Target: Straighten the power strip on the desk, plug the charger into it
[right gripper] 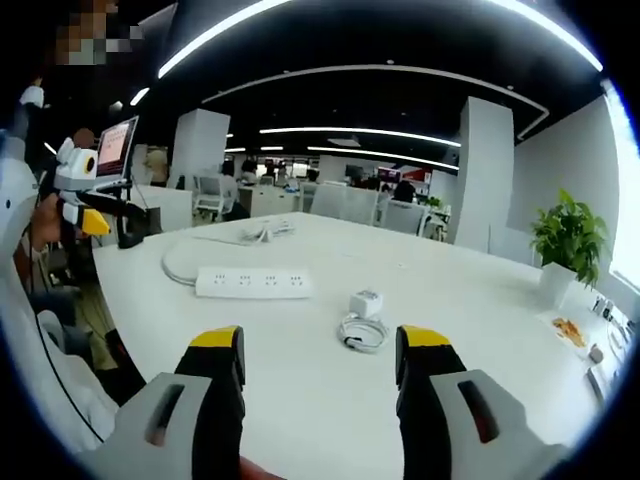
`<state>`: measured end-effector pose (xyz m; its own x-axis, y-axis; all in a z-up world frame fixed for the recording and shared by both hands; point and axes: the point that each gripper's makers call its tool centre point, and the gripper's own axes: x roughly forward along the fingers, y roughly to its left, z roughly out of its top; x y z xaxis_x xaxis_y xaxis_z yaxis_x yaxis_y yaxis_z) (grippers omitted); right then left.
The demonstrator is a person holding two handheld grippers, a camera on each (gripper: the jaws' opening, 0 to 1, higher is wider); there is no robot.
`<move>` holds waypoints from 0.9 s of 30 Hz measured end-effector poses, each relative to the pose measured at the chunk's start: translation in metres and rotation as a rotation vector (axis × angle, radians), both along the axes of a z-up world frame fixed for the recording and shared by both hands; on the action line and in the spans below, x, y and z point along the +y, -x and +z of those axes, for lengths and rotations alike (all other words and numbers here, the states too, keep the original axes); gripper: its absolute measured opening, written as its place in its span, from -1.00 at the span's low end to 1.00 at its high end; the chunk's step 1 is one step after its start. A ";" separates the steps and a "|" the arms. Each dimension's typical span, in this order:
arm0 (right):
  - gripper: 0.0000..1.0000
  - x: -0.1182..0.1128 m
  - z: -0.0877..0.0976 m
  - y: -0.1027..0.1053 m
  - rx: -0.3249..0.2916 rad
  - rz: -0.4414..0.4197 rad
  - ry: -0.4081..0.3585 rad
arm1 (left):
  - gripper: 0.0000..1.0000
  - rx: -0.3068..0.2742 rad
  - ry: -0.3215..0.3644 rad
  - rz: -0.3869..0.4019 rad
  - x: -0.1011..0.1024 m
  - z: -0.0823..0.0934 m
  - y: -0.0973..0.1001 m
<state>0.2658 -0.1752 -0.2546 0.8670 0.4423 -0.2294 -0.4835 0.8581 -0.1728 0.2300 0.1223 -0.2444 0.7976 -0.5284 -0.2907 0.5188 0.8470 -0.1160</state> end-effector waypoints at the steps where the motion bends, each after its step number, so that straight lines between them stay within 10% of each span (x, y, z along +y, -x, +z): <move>1: 0.21 0.000 0.000 0.000 0.000 -0.002 0.000 | 0.92 0.002 -0.006 0.000 0.000 0.000 0.000; 27: 0.76 0.004 0.000 0.009 0.030 0.021 0.072 | 0.92 0.141 -0.093 -0.018 0.004 -0.029 0.001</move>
<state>0.2572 -0.1712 -0.2551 0.8501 0.4418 -0.2868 -0.5071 0.8336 -0.2190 0.2286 0.1262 -0.2730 0.7361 -0.5076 -0.4477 0.5180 0.8483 -0.1100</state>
